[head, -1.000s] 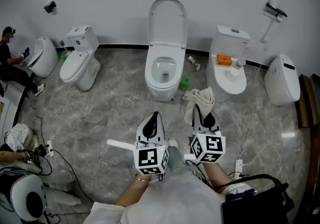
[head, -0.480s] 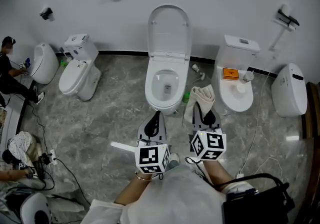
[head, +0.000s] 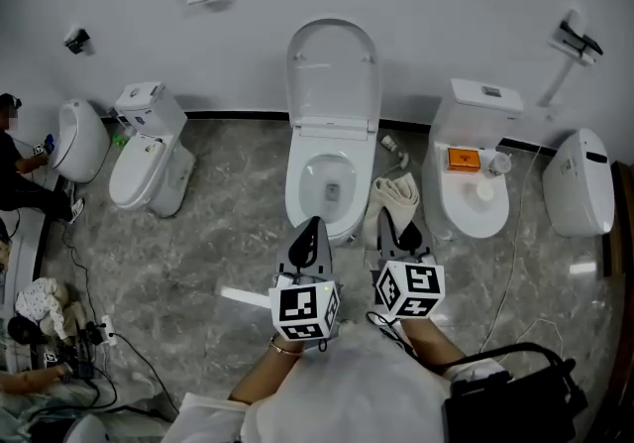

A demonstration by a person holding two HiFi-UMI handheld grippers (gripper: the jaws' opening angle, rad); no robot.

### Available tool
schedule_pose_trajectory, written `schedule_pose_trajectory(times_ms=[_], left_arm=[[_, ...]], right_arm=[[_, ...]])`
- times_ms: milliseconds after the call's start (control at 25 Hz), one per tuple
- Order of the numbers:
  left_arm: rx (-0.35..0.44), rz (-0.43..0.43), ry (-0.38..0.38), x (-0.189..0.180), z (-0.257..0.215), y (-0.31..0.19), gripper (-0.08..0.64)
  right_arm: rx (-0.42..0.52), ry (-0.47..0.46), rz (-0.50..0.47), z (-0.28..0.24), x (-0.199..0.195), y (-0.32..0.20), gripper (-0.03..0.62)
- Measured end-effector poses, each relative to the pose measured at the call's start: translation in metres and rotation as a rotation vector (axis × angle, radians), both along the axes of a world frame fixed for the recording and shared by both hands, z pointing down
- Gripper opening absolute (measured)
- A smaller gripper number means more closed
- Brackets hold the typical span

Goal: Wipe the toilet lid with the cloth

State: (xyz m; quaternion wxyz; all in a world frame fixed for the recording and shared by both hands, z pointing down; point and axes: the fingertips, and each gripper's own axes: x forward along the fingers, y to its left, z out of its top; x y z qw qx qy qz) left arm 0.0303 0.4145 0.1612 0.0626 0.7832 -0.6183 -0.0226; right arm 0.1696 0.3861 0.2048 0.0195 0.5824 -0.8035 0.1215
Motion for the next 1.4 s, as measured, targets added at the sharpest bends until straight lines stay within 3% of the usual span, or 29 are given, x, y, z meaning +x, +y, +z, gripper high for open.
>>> schedule_pose_trajectory(times_ms=[320, 720, 920, 1080, 1400], left_arm=[[0.005, 0.080, 0.011, -0.020, 0.006, -0.118, 0.011], [0.024, 0.152, -0.010, -0.089, -0.010, -0.305, 0.011], [-0.031, 0.145, 0.012, -0.099, 0.025, -0.378, 0.011], [-0.043, 0.132, 0.020, -0.090, 0.051, -0.419, 0.012], [-0.065, 0.125, 0.031, -0.093, 0.075, -0.489, 0.011]], right_arm=[[-0.009, 0.003, 0.052, 0.008, -0.034, -0.105, 0.101], [-0.005, -0.006, 0.079, -0.005, -0.119, -0.277, 0.101], [-0.063, -0.037, 0.141, 0.033, -0.116, -0.342, 0.101], [-0.090, -0.031, 0.137, 0.063, -0.112, -0.390, 0.101], [0.038, -0.044, 0.066, 0.058, -0.154, -0.497, 0.101]])
